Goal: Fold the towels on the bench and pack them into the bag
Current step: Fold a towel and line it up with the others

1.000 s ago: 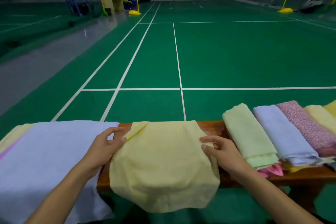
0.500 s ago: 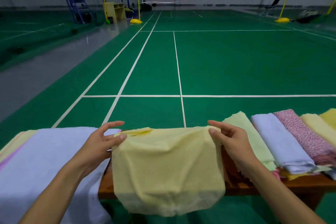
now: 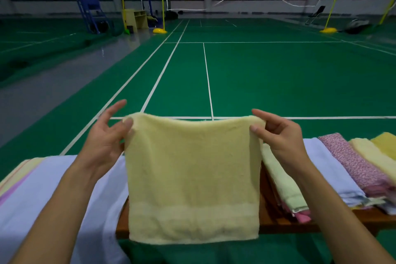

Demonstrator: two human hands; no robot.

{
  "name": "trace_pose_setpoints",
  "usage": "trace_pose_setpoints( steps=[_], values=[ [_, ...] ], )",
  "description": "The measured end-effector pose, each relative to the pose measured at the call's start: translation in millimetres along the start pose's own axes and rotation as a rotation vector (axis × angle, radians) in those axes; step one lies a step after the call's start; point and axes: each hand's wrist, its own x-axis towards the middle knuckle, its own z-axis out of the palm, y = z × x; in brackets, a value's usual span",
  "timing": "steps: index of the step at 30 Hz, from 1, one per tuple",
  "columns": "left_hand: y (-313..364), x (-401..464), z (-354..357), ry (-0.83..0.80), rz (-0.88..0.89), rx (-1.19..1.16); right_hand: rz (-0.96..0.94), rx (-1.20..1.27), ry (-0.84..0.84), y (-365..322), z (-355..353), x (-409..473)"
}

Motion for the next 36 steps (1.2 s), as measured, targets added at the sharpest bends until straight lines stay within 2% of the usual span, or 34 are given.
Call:
trace_pose_setpoints(
  steps=[3, 10, 14, 17, 21, 25, 27, 32, 36],
  values=[
    [10, 1, 10, -0.051, 0.126, 0.104, -0.068, -0.019, 0.002, -11, -3, 12],
    [2, 16, 9, 0.262, 0.39, 0.757, -0.183, -0.497, 0.086, -11, -2, 21],
    [3, 15, 16, 0.397, 0.517, 0.869, -0.271, -0.656, 0.192, -13, 5, 19],
    [12, 17, 16, 0.408, 0.541, 0.843, -0.298, -0.691, 0.275, -20, 5, 17],
    [21, 12, 13, 0.243, 0.431, 0.592, -0.361, -0.74, 0.287, -28, -2, 11],
    [26, -1, 17, 0.185, 0.366, 0.532, -0.174, -0.449, 0.128, -44, -1, 3],
    [31, -10, 21, 0.181, 0.366, 0.455, -0.09, -0.357, 0.115, -48, 2, -4],
    [49, -25, 21, 0.131, 0.167, 0.117, -0.031, -0.246, 0.104, -59, 4, -13],
    [52, -22, 15, 0.129, 0.073, 0.049, 0.026, -0.161, 0.076, -62, 5, -9]
  ],
)
